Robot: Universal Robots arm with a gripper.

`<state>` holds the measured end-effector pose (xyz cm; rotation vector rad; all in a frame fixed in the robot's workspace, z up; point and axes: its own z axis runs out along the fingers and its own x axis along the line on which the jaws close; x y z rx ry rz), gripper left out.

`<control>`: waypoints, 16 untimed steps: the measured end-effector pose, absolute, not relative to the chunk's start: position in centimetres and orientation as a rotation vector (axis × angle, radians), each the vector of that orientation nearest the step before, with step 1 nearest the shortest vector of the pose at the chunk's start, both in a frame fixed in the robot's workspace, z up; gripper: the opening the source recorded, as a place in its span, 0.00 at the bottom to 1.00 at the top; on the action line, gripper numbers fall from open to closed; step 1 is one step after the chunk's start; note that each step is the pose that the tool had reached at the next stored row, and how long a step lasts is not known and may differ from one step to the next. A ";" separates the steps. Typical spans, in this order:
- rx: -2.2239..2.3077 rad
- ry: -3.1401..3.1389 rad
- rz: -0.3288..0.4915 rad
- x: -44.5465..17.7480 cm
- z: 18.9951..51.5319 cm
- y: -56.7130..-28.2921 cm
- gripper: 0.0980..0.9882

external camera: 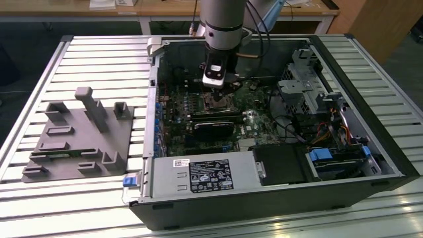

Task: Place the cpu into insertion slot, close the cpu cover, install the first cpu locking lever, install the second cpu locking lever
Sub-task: 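Close the cpu cover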

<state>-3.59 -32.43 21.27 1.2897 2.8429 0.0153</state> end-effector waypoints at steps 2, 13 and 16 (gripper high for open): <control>1.250 2.861 0.015 -3.6 21.3 -32.4 0.01; 0.991 2.961 0.017 -3.6 21.2 -32.4 0.01; 0.918 2.985 0.017 -3.6 21.2 -32.4 0.01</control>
